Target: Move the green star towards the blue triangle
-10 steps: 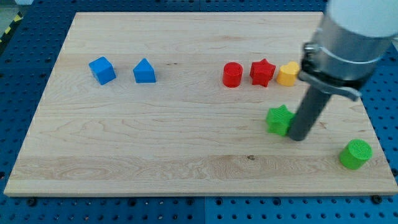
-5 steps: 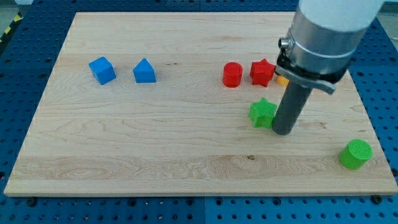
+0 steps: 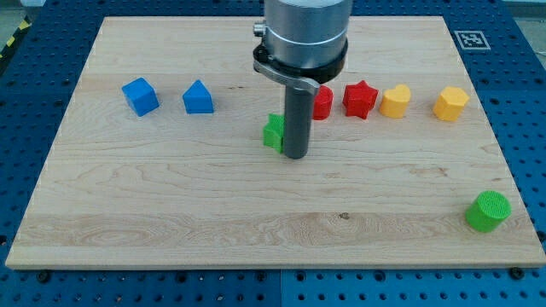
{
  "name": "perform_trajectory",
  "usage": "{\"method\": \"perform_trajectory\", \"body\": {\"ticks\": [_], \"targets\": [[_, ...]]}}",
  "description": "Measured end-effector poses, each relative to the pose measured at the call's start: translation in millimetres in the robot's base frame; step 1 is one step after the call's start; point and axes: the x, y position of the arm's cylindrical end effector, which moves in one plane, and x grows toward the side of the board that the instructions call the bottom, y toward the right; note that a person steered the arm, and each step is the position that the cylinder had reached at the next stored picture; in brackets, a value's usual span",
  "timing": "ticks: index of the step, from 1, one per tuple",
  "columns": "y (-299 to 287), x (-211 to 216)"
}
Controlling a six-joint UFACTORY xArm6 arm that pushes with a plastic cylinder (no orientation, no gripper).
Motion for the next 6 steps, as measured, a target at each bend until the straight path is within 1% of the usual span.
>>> {"method": "perform_trajectory", "body": {"ticks": [2,3,4,5,6], "targets": [[-58.4,1.3],[-70.4,-8.8],[-62.4,-10.4],[-61.8,-1.8],[-40.0,5.6]]}}
